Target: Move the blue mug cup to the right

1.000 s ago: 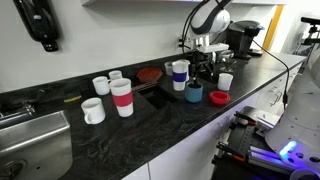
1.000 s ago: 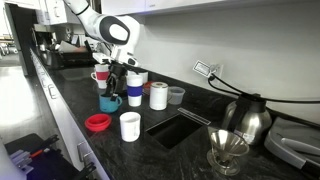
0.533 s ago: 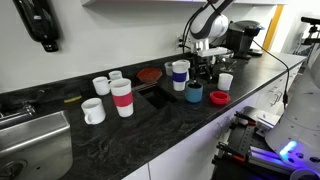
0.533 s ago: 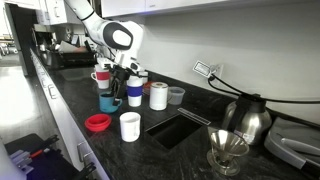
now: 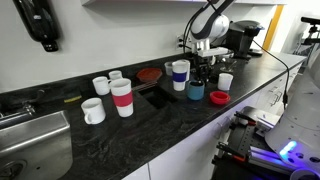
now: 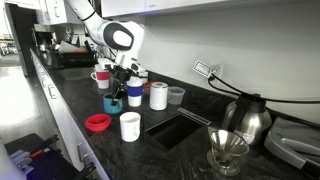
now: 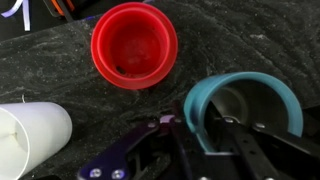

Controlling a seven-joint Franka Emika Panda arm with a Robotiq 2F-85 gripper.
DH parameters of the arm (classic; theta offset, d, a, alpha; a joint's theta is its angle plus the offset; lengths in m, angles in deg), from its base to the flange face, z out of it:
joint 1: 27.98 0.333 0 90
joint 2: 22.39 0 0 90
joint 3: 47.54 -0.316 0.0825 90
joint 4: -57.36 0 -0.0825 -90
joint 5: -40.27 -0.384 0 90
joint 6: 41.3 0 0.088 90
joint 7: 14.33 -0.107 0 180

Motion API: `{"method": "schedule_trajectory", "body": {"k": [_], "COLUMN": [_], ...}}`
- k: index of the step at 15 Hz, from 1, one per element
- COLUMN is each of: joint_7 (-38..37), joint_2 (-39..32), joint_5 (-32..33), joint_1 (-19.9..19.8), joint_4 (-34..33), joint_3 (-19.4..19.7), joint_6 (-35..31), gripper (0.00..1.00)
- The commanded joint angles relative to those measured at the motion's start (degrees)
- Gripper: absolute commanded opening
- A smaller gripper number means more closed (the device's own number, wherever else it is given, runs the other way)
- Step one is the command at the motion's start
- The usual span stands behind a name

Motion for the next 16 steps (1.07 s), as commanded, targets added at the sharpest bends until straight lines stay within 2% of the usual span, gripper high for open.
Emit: {"method": "schedule_trajectory", "body": {"k": [1,6,12,16], "joint_7": [0.1,0.9,3.4,2.3], "joint_2": [-0.7,1.6,13.4,20.5], "joint_5": [-0.6,-0.1,0.3,2.9], "joint_1": [-0.5,-0.6,-0.9,-3.4], "joint_4": [0.3,0.7,3.9,4.9], "joint_3": [-0.1,0.0,0.0,0.8], "joint_6": [-0.7,0.1,5.9,11.3], "gripper": [0.00,0.03,0.03,0.03]}}
